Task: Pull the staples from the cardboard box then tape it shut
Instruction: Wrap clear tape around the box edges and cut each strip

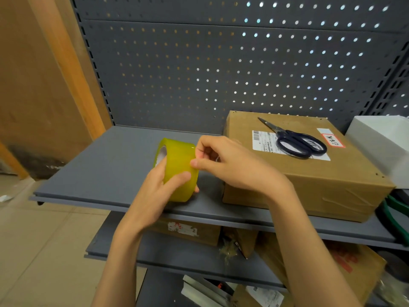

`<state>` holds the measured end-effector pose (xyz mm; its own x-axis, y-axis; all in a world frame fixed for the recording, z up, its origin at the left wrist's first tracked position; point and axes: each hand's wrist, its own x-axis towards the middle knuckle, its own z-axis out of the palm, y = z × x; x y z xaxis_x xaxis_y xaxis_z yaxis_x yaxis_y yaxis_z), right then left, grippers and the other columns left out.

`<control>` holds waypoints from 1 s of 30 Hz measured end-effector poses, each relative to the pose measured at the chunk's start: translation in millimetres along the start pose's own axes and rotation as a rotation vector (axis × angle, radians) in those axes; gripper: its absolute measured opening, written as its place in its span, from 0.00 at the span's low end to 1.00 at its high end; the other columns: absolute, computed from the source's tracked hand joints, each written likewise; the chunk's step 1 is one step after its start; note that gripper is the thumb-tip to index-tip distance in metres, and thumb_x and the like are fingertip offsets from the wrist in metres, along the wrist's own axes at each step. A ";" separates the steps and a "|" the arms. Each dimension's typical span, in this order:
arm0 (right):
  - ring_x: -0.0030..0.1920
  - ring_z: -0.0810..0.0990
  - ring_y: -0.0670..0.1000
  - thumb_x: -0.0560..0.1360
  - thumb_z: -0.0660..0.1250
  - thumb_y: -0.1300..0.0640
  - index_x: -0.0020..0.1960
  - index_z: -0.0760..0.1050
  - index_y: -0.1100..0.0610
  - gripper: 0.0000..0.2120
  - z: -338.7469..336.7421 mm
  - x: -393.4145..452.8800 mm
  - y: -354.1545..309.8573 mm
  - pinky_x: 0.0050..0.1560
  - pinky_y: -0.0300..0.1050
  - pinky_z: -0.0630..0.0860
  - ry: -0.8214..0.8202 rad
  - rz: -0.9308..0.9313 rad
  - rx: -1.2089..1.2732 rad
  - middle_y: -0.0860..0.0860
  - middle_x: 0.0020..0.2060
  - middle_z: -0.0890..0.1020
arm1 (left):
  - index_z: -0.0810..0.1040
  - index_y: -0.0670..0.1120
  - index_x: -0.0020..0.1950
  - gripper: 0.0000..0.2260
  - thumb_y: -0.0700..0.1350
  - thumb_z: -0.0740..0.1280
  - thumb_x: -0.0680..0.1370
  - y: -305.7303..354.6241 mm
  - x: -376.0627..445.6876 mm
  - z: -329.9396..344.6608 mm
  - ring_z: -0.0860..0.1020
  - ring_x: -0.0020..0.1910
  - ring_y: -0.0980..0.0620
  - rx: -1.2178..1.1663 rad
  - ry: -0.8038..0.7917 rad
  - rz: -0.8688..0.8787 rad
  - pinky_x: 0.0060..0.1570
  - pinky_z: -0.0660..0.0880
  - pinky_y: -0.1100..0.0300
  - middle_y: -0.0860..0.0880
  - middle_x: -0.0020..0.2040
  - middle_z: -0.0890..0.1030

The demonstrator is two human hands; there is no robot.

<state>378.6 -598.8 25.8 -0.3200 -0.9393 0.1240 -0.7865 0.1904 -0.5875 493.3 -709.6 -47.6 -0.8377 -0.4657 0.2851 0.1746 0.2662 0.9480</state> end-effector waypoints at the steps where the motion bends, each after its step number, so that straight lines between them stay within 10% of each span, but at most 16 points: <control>1: 0.35 0.68 0.43 0.78 0.64 0.55 0.41 0.69 0.53 0.08 1.0 1.3 -0.3 0.36 0.37 0.66 0.007 -0.002 0.001 0.46 0.35 0.73 | 0.74 0.50 0.57 0.20 0.54 0.66 0.67 -1.4 -0.9 -4.5 0.82 0.44 0.55 0.048 -0.050 0.005 0.44 0.75 0.67 0.48 0.45 0.84; 16: 0.42 0.68 0.51 0.80 0.55 0.59 0.43 0.62 0.55 0.07 8.8 1.8 -20.3 0.40 0.45 0.59 0.158 -0.108 -0.176 0.49 0.40 0.69 | 0.74 0.56 0.58 0.13 0.55 0.63 0.74 1.7 8.4 5.1 0.80 0.46 0.50 0.246 0.056 0.114 0.48 0.76 0.43 0.54 0.46 0.82; 22: 0.40 0.65 0.49 0.79 0.58 0.60 0.43 0.62 0.56 0.07 19.5 -8.3 -29.4 0.40 0.45 0.60 0.154 -0.266 -0.139 0.48 0.39 0.69 | 0.73 0.57 0.48 0.07 0.47 0.63 0.72 13.8 14.0 -3.8 0.75 0.42 0.70 0.235 0.063 0.167 0.41 0.69 0.76 0.70 0.43 0.78; 26: 0.42 0.68 0.50 0.76 0.62 0.60 0.42 0.66 0.57 0.05 22.2 0.8 -18.6 0.42 0.43 0.65 0.360 -0.292 0.008 0.51 0.40 0.69 | 0.72 0.66 0.55 0.17 0.54 0.65 0.68 12.1 10.0 -0.7 0.77 0.54 0.62 0.189 0.051 0.114 0.50 0.76 0.61 0.58 0.56 0.78; 30: 0.46 0.72 0.51 0.72 0.67 0.58 0.44 0.68 0.56 0.08 17.8 7.7 -5.5 0.47 0.46 0.71 0.361 -0.196 0.044 0.50 0.44 0.71 | 0.66 0.49 0.65 0.30 0.51 0.73 0.67 4.9 8.9 3.4 0.79 0.54 0.54 0.159 0.082 0.017 0.57 0.75 0.46 0.50 0.55 0.79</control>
<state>389.8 -612.2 15.7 -0.3373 -0.7948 0.5045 -0.8303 -0.0015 -0.5574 484.9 -709.6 -40.9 -0.7890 -0.5260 0.3177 0.0986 0.4019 0.9104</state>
